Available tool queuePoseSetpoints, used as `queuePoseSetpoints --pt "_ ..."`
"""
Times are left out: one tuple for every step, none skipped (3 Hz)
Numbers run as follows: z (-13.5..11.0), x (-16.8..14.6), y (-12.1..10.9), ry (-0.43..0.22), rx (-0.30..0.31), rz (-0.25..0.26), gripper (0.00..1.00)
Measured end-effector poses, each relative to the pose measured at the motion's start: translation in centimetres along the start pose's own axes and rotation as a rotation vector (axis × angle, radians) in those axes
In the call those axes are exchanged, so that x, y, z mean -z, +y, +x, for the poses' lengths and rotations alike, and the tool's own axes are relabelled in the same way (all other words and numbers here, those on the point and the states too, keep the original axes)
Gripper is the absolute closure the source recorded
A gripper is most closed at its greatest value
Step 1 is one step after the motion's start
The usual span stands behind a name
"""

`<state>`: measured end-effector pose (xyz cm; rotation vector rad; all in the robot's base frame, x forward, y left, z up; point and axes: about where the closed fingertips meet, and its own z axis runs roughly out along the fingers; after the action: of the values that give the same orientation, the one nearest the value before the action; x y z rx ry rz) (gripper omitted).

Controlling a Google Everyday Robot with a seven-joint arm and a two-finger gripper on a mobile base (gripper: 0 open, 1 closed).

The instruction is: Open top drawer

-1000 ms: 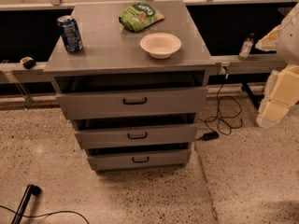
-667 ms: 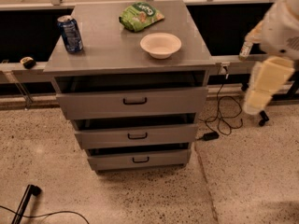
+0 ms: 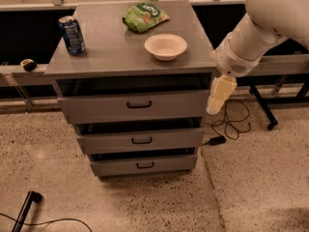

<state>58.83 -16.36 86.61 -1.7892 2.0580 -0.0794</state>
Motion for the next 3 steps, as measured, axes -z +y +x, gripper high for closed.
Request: queuePoseSetpoints --pt "-0.1 0.5 0.1 0.004 0.0 0.004 0.0" --pt "-2.4 -2.9 0.9 -0.08 0.067 -0.074 0.0" --pt "-4.2 -7.0 2.8 -0.15 0.228 -0.091 0.0"
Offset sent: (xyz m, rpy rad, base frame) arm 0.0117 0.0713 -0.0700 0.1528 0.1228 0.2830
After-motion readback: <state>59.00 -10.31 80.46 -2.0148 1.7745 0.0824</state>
